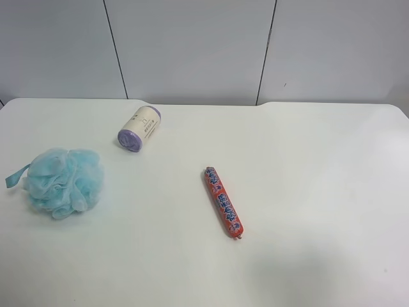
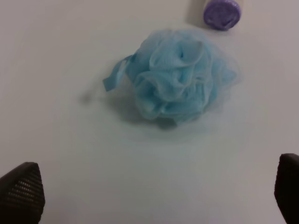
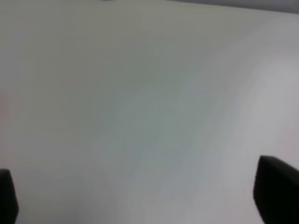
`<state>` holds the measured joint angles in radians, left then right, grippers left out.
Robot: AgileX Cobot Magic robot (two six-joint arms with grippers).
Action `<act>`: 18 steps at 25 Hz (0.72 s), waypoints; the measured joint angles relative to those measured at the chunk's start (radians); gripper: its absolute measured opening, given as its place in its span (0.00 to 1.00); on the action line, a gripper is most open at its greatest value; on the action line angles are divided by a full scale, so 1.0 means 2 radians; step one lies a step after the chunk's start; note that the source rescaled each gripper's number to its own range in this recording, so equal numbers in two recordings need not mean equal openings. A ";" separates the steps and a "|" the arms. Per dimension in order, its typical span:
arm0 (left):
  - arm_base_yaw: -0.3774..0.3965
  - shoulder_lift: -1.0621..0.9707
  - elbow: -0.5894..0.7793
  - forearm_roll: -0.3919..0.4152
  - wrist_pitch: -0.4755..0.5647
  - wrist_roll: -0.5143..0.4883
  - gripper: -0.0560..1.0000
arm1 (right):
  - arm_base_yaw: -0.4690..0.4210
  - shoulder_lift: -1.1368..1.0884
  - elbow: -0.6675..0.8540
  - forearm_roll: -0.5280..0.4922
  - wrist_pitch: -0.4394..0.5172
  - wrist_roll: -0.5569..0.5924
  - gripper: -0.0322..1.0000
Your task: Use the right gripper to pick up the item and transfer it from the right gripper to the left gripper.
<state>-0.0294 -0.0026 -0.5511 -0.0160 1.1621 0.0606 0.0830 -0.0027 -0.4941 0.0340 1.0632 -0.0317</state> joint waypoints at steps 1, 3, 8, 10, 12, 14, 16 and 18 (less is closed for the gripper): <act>0.000 0.000 0.004 0.001 -0.006 0.000 1.00 | 0.000 0.000 0.000 0.000 0.000 0.000 1.00; 0.000 0.000 0.012 0.001 -0.034 0.000 1.00 | 0.000 0.000 0.000 0.000 0.000 0.002 1.00; 0.000 0.000 0.023 0.003 -0.049 0.000 1.00 | 0.000 0.000 0.000 0.000 0.000 0.003 1.00; 0.000 0.000 0.023 0.003 -0.050 0.000 1.00 | 0.000 0.000 0.000 0.000 0.000 0.003 1.00; 0.000 0.000 0.023 0.003 -0.050 0.000 1.00 | 0.000 0.000 0.000 0.000 0.000 0.003 1.00; 0.000 0.000 0.023 0.003 -0.050 0.000 1.00 | 0.000 0.000 0.000 0.000 0.000 0.003 1.00; 0.000 0.000 0.023 0.003 -0.050 0.000 1.00 | 0.000 0.000 0.000 0.000 0.000 0.003 1.00; 0.000 0.000 0.023 0.003 -0.050 0.000 1.00 | 0.000 0.000 0.000 0.000 0.000 0.003 1.00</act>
<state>-0.0294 -0.0026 -0.5056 -0.0107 1.0629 0.0606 0.0830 -0.0027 -0.4941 0.0340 1.0632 -0.0253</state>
